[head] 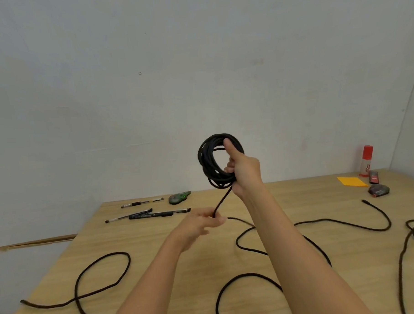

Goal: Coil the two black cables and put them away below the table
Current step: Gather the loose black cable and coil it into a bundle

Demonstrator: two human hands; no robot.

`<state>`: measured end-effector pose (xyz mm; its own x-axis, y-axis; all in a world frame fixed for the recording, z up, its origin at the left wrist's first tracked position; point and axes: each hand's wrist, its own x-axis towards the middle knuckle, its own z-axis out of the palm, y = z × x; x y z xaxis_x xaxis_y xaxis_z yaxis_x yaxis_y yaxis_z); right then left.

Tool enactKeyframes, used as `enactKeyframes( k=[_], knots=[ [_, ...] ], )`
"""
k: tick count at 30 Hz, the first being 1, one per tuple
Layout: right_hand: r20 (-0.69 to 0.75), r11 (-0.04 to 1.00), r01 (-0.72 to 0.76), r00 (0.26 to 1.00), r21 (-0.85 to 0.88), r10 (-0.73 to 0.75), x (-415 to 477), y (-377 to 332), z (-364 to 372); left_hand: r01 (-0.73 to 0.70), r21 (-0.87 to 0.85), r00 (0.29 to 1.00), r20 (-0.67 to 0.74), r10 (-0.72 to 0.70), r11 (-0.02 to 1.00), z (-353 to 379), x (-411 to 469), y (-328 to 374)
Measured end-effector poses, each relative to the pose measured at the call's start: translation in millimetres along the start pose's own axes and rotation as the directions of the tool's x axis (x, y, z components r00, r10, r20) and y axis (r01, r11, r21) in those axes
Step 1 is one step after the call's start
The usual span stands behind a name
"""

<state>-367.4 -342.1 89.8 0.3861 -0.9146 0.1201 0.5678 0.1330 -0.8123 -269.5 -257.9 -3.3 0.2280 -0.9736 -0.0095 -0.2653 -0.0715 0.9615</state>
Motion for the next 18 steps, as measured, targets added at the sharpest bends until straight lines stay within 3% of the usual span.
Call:
enactKeyframes(
  k=[3, 5, 7, 11, 14, 18],
  knots=[
    [-0.04, 0.997, -0.032, 0.999, 0.067, 0.035, 1, -3, -13, 0.101, 0.303, 0.934, -0.358, 0.015, 0.948, -20, 11, -1],
    [-0.04, 0.997, -0.045, 0.998, 0.069, 0.048, 2, -7, -21, 0.222, 0.146, 0.855, -0.505, -0.121, 0.964, -35, 12, -3],
    [-0.032, 0.998, -0.066, 0.997, 0.004, 0.067, 4, -7, -25, 0.234, -0.176, 0.854, -0.434, -0.289, 0.956, -45, 10, 1],
    [0.027, 0.975, -0.147, 0.988, -0.166, 0.153, 2, 13, -25, 0.067, -0.545, 0.923, -0.285, -0.26, 0.836, -53, 2, 28],
    [0.098, 0.934, -0.148, 0.977, -0.326, 0.189, -3, 29, -20, 0.064, -0.597, 0.964, -0.169, -0.204, 0.8, -51, 0, 46],
    [0.197, 0.907, -0.09, 0.963, -0.411, 0.184, -10, 40, -15, 0.094, -0.484, 0.992, -0.029, -0.123, 0.87, -49, 6, 56]
  ],
)
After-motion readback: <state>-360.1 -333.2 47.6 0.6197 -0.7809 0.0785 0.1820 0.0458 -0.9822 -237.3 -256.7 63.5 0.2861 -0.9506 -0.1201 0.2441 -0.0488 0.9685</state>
